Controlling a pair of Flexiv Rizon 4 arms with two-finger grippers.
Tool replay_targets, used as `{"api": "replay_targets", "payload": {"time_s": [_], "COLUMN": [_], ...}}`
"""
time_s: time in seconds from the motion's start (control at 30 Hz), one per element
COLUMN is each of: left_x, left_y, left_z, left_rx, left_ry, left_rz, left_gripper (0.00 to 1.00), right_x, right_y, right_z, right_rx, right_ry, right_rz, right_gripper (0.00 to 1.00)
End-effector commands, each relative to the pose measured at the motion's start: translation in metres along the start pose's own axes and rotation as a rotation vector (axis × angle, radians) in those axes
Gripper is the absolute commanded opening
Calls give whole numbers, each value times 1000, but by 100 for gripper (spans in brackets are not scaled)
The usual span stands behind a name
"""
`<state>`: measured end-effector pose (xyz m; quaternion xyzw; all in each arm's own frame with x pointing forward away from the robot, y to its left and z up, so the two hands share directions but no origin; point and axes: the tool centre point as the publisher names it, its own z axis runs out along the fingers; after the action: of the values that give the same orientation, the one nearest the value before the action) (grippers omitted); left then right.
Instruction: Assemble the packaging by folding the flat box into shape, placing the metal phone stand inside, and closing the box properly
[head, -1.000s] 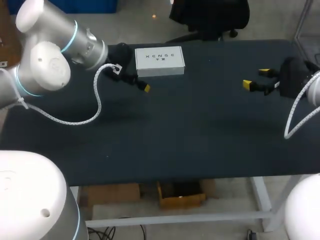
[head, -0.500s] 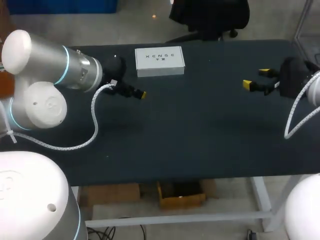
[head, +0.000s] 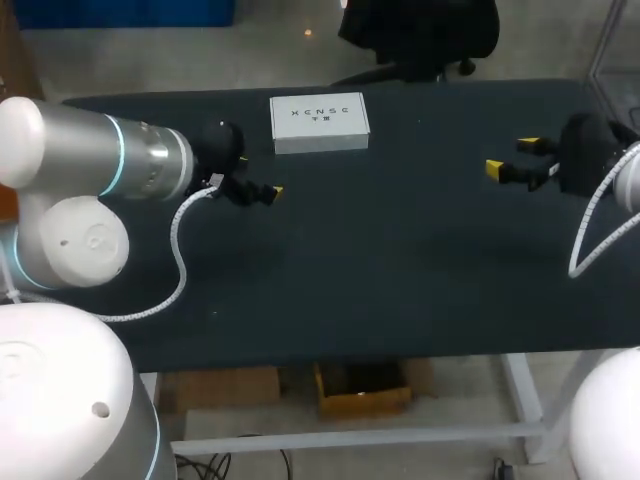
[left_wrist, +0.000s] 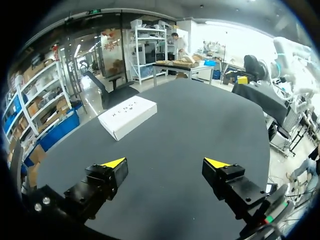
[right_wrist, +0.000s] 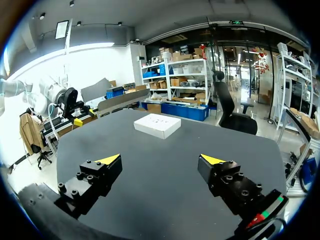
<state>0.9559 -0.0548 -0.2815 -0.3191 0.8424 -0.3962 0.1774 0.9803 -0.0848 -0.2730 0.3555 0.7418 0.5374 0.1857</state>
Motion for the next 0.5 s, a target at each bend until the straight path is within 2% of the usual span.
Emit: {"api": "replay_targets", "payload": {"time_s": [0.03, 0.23, 0.3, 0.33, 0.5], "left_x": [-11, -16, -17, -17, -15], "left_y": [-2, -15, -17, -18, -17], "left_z": [2, 3, 4, 4, 5], "left_rx": [47, 62, 44, 51, 30], "left_ry": [88, 191, 158, 185, 169], "left_rz": [23, -1, 9, -9, -49], "left_gripper": [100, 100, 100, 100, 100], "right_x": [0, 0, 0, 0, 0], "right_y": [-2, -2, -2, -2, -2], "right_z": [-1, -1, -1, -1, -1], "right_rx": [-9, -9, -9, -9, -9], "right_ry": [3, 3, 3, 3, 3], "right_rz": [-1, -1, -1, -1, -1], "right_gripper": [100, 100, 100, 100, 100]}}
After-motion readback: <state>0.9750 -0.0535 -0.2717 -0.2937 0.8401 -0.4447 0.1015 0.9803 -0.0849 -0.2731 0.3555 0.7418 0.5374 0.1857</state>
